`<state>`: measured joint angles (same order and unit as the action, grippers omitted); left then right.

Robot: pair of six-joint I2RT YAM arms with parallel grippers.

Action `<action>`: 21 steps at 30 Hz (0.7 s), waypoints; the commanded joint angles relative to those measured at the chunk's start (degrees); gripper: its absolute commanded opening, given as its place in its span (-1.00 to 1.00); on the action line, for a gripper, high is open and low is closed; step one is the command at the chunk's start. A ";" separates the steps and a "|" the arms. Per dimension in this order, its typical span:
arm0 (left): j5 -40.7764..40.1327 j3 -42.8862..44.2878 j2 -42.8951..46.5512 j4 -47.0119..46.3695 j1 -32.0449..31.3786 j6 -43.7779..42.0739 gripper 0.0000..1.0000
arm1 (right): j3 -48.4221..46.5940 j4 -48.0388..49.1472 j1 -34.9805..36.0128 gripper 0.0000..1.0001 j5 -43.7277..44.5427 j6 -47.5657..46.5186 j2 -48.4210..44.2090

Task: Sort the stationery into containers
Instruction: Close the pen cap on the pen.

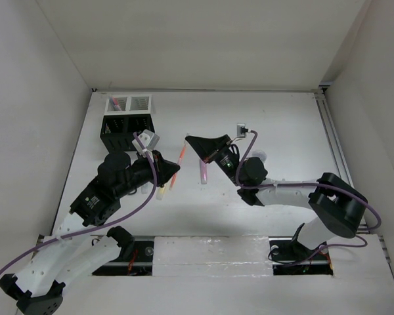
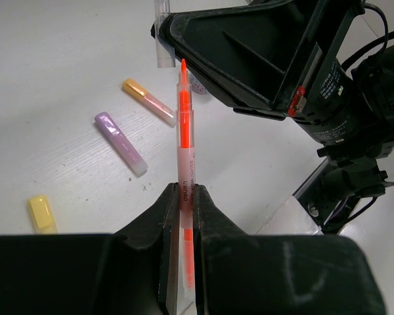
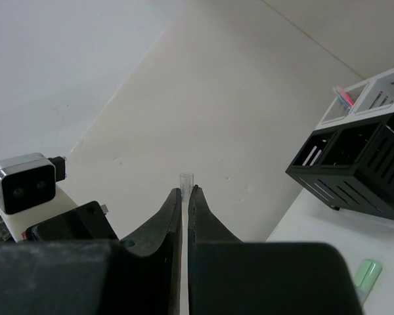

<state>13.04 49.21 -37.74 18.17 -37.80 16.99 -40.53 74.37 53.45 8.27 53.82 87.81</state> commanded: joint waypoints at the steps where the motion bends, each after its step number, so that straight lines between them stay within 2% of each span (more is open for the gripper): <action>1: -0.56 0.54 0.65 -2.79 -0.08 0.23 -1.00 | -1.57 29.17 0.87 -1.00 -0.54 0.67 -0.01; 21: 0.50 0.54 0.65 -2.79 -0.08 0.23 -1.00 | -2.09 29.17 -1.42 -1.00 -0.27 -1.26 -2.82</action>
<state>13.02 49.21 -37.74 18.17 -37.80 17.02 -40.56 74.17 52.34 8.60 53.34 87.13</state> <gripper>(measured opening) 0.036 0.046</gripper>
